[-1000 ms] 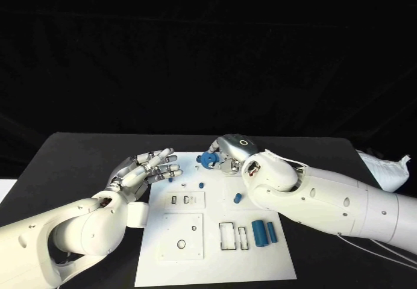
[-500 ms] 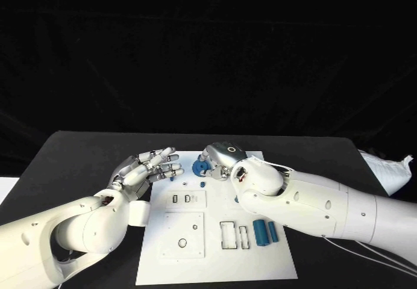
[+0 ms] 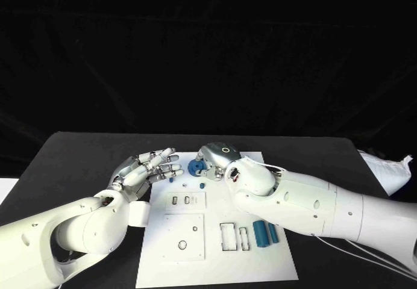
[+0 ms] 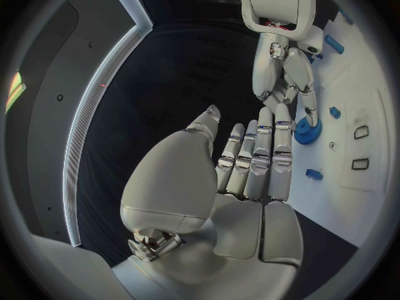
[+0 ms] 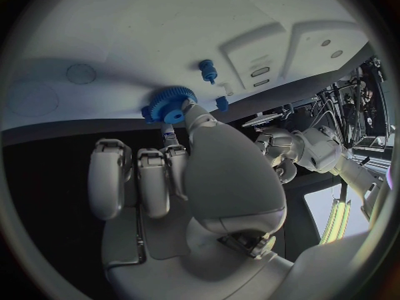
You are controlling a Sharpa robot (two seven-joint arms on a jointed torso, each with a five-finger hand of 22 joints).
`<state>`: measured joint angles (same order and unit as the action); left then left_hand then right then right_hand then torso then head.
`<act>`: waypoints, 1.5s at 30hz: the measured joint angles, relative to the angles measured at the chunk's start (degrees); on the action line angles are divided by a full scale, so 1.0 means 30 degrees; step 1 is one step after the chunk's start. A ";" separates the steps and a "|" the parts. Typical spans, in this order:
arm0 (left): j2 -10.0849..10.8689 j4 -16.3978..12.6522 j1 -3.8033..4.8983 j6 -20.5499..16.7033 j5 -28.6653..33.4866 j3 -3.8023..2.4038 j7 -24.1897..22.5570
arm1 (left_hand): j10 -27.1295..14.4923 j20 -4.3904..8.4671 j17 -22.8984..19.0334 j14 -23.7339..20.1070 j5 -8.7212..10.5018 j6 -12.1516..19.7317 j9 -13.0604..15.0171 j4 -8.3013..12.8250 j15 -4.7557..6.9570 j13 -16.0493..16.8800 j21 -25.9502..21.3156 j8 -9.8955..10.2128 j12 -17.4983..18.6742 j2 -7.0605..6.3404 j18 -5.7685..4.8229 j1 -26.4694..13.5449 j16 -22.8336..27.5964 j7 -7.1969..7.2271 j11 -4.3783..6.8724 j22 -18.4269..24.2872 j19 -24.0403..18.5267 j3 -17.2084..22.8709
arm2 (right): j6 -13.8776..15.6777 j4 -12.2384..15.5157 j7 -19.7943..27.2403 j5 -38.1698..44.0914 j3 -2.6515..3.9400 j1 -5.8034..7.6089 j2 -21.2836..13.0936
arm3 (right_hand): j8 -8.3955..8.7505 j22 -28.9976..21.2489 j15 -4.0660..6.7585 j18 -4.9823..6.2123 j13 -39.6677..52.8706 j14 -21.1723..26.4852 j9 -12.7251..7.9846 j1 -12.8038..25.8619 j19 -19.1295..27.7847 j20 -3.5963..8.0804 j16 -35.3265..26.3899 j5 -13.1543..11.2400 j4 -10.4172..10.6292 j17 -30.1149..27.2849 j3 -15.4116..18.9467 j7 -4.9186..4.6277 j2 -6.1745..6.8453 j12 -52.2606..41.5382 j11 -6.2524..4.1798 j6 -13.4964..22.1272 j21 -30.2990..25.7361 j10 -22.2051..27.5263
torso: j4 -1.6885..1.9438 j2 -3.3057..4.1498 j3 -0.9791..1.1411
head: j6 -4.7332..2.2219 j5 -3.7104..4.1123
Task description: Assemble the parts on the task board
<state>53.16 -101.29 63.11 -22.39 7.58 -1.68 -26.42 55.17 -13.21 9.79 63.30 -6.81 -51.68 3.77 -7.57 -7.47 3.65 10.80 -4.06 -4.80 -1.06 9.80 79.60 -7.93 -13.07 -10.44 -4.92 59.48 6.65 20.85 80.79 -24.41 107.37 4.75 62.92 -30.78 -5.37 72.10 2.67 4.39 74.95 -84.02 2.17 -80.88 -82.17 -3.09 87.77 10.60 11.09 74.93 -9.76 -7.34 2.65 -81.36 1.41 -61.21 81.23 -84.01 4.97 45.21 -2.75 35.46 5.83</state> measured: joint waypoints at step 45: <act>0.0003 0.0526 -0.0006 0.0045 -0.0114 0.0006 0.0143 | 0.0000 -0.0001 0.0026 0.0000 0.0000 0.0000 0.0000 0.0161 0.0000 -0.0001 -0.0090 -0.0001 0.0122 0.0000 0.0000 0.0000 0.0092 0.0000 0.0000 0.0037 -0.0001 0.0055 | 0.2617 0.2170 0.3019 -0.4362 0.0527 0.0159 -0.4678 | 0.0613 0.0241 -0.0483 0.0003 -0.0007 -0.0001 0.0963 0.2865 0.0038 -0.0584 0.0074 0.1407 0.0405 -0.0008 0.2263 -0.0249 -0.0150 0.0810 0.0545 0.1605 0.0146 0.0001 | -0.0297 -0.0128 0.0099 | -0.0174 -0.0093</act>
<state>53.17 -99.71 63.10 -22.25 7.24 -1.67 -25.99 55.18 -13.21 9.86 63.30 -6.81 -51.68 3.77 -7.09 -7.47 3.65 10.53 -4.06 -4.44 -1.06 9.80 79.60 -7.65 -13.07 -10.45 -4.81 59.47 6.82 28.70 87.30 -15.35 94.28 6.34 63.40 -44.81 -3.53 72.82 1.22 4.40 74.93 -84.03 5.06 -72.28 -82.05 -4.84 87.99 14.83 12.30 74.90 -2.97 -8.08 2.20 -78.93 3.05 -56.40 81.66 -84.01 4.08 44.83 -2.45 34.94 5.55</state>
